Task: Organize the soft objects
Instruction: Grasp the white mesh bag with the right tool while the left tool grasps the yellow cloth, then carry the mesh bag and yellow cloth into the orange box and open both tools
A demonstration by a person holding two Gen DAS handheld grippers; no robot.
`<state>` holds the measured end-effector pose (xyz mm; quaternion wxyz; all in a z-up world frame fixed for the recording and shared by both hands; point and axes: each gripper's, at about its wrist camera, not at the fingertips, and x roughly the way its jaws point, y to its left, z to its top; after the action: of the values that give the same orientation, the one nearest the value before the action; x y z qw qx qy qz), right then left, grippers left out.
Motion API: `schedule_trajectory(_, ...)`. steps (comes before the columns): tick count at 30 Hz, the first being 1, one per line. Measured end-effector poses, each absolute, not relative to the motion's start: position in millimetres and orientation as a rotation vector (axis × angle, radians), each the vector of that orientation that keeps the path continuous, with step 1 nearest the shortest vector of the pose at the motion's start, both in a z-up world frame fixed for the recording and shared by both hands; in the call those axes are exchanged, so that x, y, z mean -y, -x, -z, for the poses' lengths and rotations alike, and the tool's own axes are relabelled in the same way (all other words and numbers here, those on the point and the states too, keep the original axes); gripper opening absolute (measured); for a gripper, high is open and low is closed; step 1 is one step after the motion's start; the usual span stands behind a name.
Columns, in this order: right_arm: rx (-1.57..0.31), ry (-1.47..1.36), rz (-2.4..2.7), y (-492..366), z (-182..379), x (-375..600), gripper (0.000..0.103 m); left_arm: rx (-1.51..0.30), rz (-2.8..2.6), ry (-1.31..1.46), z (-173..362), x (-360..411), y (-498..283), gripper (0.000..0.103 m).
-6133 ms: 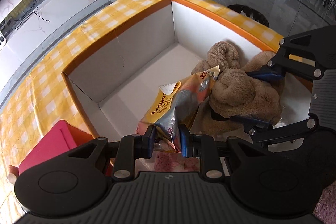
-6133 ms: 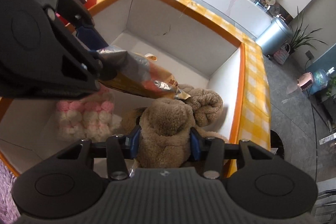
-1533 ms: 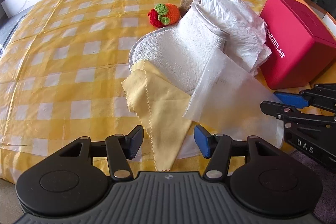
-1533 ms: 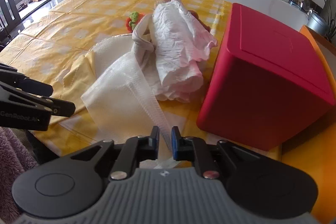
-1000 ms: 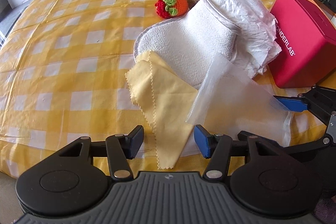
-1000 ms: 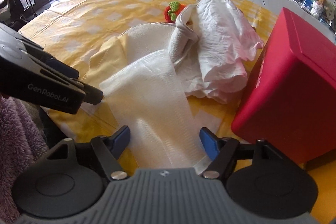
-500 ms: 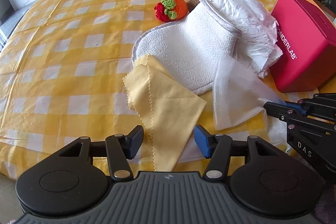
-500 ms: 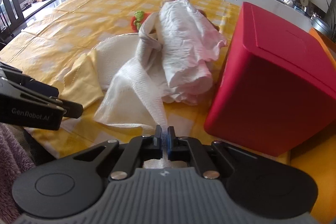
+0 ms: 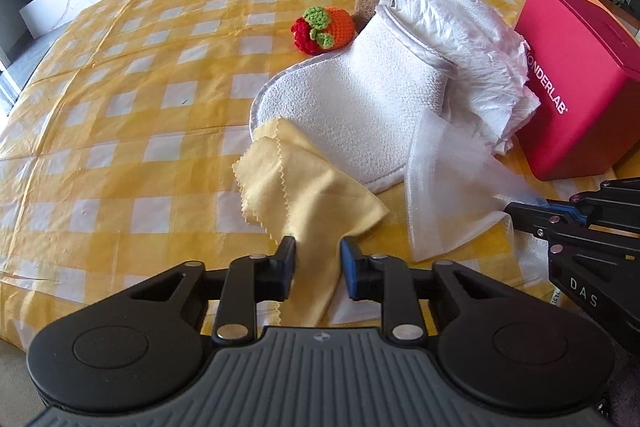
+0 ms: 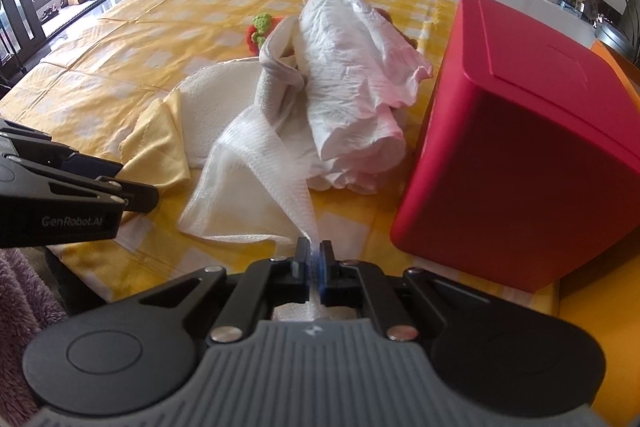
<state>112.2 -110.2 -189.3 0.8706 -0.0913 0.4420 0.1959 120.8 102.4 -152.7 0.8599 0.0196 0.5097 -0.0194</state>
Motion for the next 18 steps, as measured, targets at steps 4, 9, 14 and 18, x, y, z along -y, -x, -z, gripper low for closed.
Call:
schedule_trajectory(4,-0.923,0.194,-0.409,-112.7,189.2,110.2,0.001,-1.066,0.028,-0.019,152.2,-106.0,-121.4,0.006)
schedule_trajectory(9,-0.922,0.191,-0.408,-112.2,188.4,110.3,0.001,-1.028,0.033,-0.008,146.2,-106.7,-117.1,0.002)
schedule_trajectory(14,-0.909,0.182,-0.421,-107.9,182.0,112.2,0.001,-0.971,0.046,0.016,133.1,-107.8,-107.1,0.002)
schedule_trajectory(18,-0.889,0.17,-0.446,-101.9,171.9,112.5,0.001,-0.934,0.069,0.042,119.8,-108.5,-96.6,0.001)
